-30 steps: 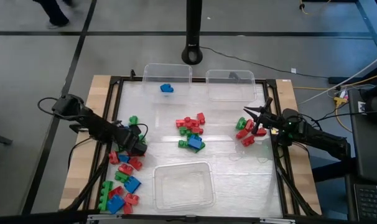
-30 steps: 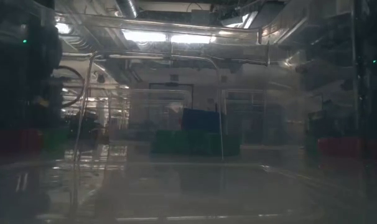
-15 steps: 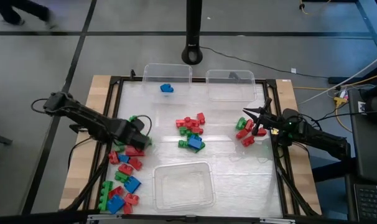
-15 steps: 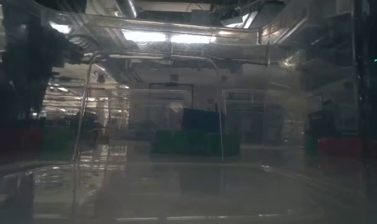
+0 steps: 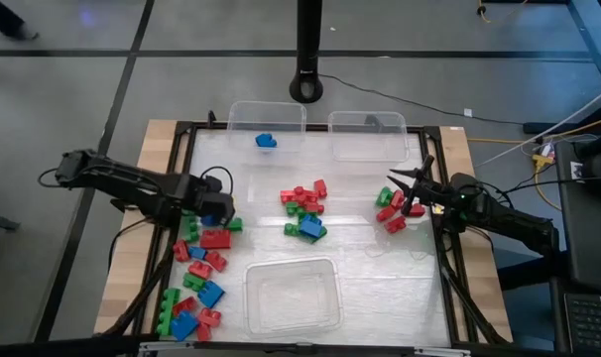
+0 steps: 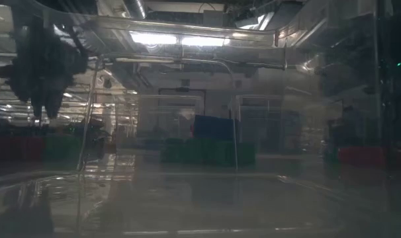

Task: Sort blocks
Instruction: Put the blue game piece into the top left transparent bin

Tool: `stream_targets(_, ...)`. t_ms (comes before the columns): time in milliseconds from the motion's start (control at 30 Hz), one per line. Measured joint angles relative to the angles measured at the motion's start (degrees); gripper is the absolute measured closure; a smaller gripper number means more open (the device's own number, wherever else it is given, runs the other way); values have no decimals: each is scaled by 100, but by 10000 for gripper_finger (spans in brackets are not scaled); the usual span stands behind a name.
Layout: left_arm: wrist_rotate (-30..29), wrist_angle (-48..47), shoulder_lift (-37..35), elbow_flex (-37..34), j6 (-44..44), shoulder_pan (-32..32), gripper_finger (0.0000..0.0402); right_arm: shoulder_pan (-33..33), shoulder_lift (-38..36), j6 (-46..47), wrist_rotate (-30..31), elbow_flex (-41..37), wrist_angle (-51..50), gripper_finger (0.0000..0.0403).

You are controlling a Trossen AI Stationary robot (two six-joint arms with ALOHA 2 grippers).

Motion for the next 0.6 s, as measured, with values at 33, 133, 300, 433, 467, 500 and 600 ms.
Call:
stream_targets(33, 123, 9, -1, -68, 71, 113, 166, 0, 1, 0, -18, 0, -4, 299)
stream_targets(133, 327, 53, 0, -215, 204, 374, 166, 0, 0, -1, -30, 0, -3, 270)
stream_targets(300, 469, 166, 0, -362, 202, 567, 166, 0, -1, -1, -100, 0, -26, 235)
stream_targets(433, 590, 647, -2, -573, 276, 564, 166, 0, 2, 0, -124, 0, -39, 220)
stream_targets(467, 612, 778, 0, -649, 305, 564, 166, 0, 0, -2, -124, 0, -39, 218)
stream_targets(500, 630, 825, -9, -700, 332, 564, 166, 0, 2, -2, -123, 0, -42, 217)
stream_targets(600, 654, 737, -16, -779, 234, 592, 166, 0, 2, -14, -123, 0, -42, 217)
